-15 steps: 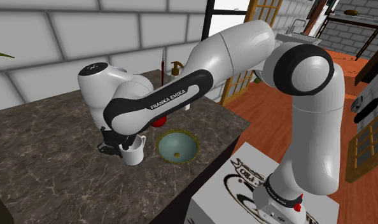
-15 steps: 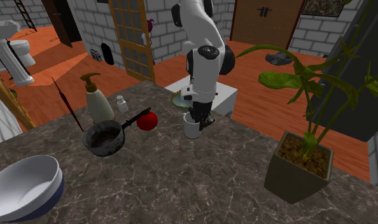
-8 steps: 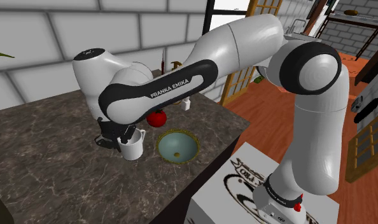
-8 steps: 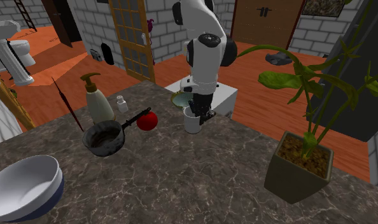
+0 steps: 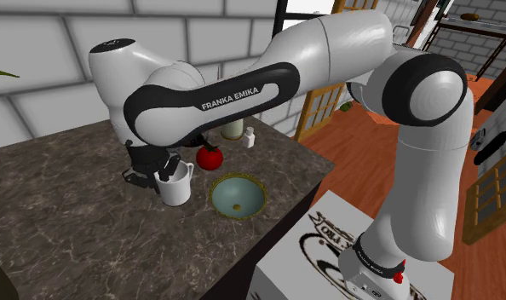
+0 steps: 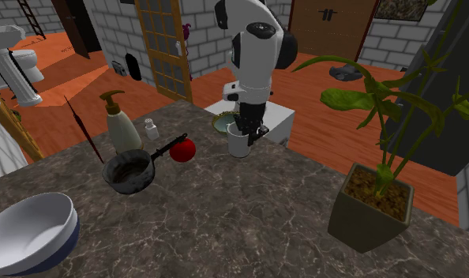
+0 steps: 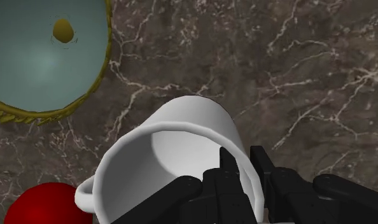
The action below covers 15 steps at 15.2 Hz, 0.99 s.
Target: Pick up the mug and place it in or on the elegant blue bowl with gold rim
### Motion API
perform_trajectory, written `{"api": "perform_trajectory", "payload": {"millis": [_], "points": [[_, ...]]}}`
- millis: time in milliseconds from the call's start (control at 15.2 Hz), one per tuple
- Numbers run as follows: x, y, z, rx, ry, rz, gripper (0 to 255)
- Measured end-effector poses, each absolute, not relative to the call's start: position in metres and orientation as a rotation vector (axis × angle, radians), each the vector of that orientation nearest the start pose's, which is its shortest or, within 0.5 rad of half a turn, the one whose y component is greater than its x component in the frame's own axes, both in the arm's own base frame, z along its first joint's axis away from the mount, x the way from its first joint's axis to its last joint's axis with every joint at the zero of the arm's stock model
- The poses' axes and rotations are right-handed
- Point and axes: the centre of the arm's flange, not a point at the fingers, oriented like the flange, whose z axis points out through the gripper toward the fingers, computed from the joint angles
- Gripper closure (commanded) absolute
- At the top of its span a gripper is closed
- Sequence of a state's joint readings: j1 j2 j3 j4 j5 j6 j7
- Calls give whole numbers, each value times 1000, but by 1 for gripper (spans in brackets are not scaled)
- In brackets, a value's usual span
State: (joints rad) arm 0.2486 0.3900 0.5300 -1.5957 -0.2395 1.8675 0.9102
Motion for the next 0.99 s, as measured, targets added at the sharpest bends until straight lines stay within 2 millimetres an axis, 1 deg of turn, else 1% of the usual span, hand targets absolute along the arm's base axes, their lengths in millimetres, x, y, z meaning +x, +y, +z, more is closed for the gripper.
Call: {"api": "perform_trajectory", "payload": {"millis": [990], "points": [[503,416,506,-3206,130,26,255]]}}
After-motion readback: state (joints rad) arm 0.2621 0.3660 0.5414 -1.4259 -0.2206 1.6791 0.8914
